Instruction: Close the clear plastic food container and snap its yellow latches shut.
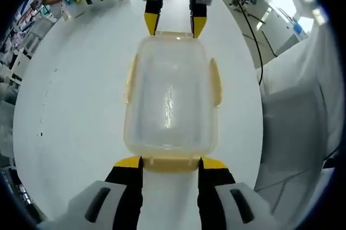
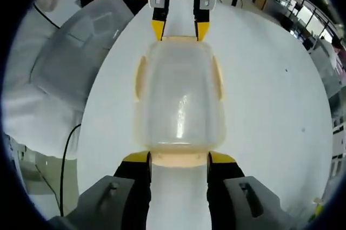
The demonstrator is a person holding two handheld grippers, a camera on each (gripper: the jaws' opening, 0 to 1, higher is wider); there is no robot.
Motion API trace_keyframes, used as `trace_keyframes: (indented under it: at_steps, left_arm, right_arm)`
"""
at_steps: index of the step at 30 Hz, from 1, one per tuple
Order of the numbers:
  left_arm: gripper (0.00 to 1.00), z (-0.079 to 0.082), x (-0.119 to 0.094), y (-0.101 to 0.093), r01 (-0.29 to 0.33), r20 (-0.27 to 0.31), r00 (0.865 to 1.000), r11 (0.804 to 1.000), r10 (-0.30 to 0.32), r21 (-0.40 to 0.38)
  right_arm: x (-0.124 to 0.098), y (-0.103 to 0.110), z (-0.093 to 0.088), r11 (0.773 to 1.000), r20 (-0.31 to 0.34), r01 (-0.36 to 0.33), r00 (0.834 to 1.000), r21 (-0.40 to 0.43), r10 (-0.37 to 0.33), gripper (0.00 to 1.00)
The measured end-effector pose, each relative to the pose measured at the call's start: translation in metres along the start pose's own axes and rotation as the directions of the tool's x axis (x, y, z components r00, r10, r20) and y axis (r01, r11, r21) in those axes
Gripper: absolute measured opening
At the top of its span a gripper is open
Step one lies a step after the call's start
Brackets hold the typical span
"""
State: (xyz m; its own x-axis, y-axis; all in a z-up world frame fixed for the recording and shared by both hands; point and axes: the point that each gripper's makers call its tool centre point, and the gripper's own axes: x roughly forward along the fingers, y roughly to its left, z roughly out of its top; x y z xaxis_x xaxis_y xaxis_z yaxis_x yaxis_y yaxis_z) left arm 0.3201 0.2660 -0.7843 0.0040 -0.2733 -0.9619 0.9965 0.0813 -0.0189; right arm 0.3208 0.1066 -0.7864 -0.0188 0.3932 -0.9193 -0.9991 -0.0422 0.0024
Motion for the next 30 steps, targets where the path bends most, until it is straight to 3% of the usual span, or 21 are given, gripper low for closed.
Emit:
trace_keyframes:
  at_steps: [10, 16, 19, 22, 24, 25, 26, 27, 28, 29, 30]
  left_arm:
    - [0.34, -0.004, 0.005, 0.004, -0.02, -0.026, 0.999, 0.996, 0.022, 0.091]
    - [0.47, -0.007, 0.012, 0.003, -0.025, -0.035, 0.999, 0.997, 0.027, 0.072]
    - [0.49, -0.021, 0.013, 0.0, -0.014, -0.059, 0.998, 1.0, 0.013, -0.026]
    - [0.48, -0.035, 0.012, -0.007, 0.01, -0.085, 0.996, 0.991, -0.021, -0.132]
    - [0.48, -0.042, 0.007, -0.009, 0.01, -0.081, 0.996, 0.973, -0.03, -0.232]
    - [0.48, -0.045, 0.004, -0.01, 0.015, -0.082, 0.996, 0.96, -0.039, -0.279]
    - [0.48, -0.047, 0.0, -0.01, 0.021, -0.058, 0.997, 0.933, -0.045, -0.359]
    - [0.43, -0.051, -0.003, -0.013, 0.034, -0.065, 0.995, 0.9, -0.069, -0.435]
    - [0.41, -0.054, -0.007, -0.022, 0.085, -0.05, 0.99, 0.845, -0.131, -0.528]
    - [0.42, -0.055, -0.01, -0.023, 0.1, -0.04, 0.988, 0.827, -0.146, -0.554]
    - [0.42, -0.057, -0.013, -0.019, 0.085, -0.028, 0.992, 0.807, -0.125, -0.584]
  right_arm:
    - [0.002, 0.002, 0.0, 1.0, 0.017, 0.008, 1.0, 0.026, -0.008, 0.37]
    - [0.009, 0.005, -0.007, 0.997, 0.04, -0.01, 0.999, 0.079, 0.007, 0.43]
    - [0.017, 0.011, -0.02, 0.992, 0.011, -0.021, 1.0, 0.122, 0.019, 0.48]
    - [0.02, 0.011, -0.04, 0.983, -0.04, -0.003, 0.999, 0.182, 0.011, 0.46]
    - [0.018, 0.006, -0.061, 0.959, -0.126, 0.044, 0.992, 0.28, -0.009, 0.39]
    - [0.018, 0.004, -0.063, 0.959, -0.117, 0.05, 0.993, 0.278, -0.018, 0.37]
    - [0.016, 0.001, -0.064, 0.937, -0.09, 0.059, 0.996, 0.346, -0.03, 0.38]
    - [0.014, -0.001, -0.066, 0.909, -0.081, 0.063, 0.996, 0.411, -0.032, 0.39]
    - [0.009, -0.004, -0.07, 0.865, -0.075, 0.067, 0.997, 0.496, -0.035, 0.4]
    - [0.004, -0.007, -0.073, 0.82, -0.076, 0.079, 0.996, 0.567, -0.044, 0.39]
    - [-0.002, -0.014, -0.071, 0.776, -0.037, 0.075, 0.997, 0.626, -0.066, 0.38]
